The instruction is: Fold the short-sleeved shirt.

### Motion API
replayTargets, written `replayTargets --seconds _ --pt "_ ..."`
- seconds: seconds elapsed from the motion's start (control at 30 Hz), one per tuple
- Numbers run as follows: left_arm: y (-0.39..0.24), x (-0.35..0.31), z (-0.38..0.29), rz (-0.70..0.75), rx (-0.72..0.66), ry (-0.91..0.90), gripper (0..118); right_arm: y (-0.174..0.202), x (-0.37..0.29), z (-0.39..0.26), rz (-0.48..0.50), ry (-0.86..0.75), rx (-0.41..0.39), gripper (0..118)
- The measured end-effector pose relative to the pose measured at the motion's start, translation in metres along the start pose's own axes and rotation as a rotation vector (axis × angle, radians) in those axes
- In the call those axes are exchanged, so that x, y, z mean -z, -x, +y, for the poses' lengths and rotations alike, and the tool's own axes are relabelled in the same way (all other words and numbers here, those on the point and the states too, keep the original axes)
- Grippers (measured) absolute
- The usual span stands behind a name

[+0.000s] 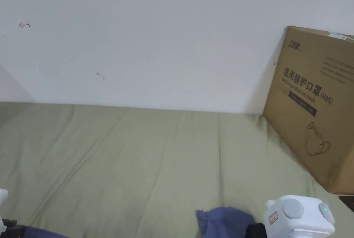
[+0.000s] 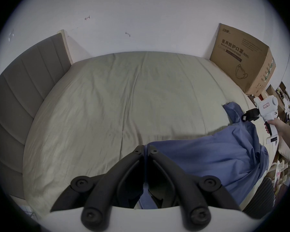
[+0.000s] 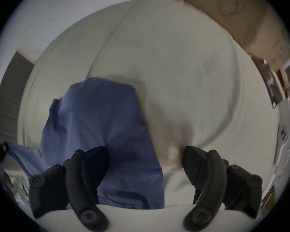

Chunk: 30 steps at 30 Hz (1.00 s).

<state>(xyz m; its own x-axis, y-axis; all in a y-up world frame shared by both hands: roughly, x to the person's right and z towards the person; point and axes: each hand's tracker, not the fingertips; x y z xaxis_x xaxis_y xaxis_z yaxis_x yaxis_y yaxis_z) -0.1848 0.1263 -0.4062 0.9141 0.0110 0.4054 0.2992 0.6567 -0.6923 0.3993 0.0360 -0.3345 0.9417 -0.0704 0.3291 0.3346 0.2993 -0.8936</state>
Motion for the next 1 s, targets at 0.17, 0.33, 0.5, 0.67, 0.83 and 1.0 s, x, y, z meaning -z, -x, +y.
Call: replayTargets --seconds 0.17,0.33,0.5,0.67,0.83,1.0 --pt "-0.007 -0.009 0.000 0.012 -0.023 0.003 2 0.009 -0.023 -0.012 0.059 -0.037 -0.018 0" --pt "-0.011 -0.041 -0.001 -0.001 -0.106 -0.098 2 -0.006 -0.079 -0.033 0.128 -0.262 0.051 0" --pt "-0.024 -0.089 0.013 -0.028 -0.084 -0.197 2 -0.035 -0.186 -0.051 0.224 -0.452 0.119 0" --pt "-0.032 -0.147 0.058 -0.053 -0.082 -0.327 2 -0.041 -0.300 -0.055 0.199 -0.626 0.068 0" --pt "-0.038 -0.195 0.118 -0.035 -0.022 -0.399 2 -0.033 -0.386 -0.029 0.160 -0.748 0.046 0" --pt "-0.049 -0.214 0.183 -0.018 -0.013 -0.453 2 -0.016 -0.446 0.022 0.108 -0.828 0.026 0"
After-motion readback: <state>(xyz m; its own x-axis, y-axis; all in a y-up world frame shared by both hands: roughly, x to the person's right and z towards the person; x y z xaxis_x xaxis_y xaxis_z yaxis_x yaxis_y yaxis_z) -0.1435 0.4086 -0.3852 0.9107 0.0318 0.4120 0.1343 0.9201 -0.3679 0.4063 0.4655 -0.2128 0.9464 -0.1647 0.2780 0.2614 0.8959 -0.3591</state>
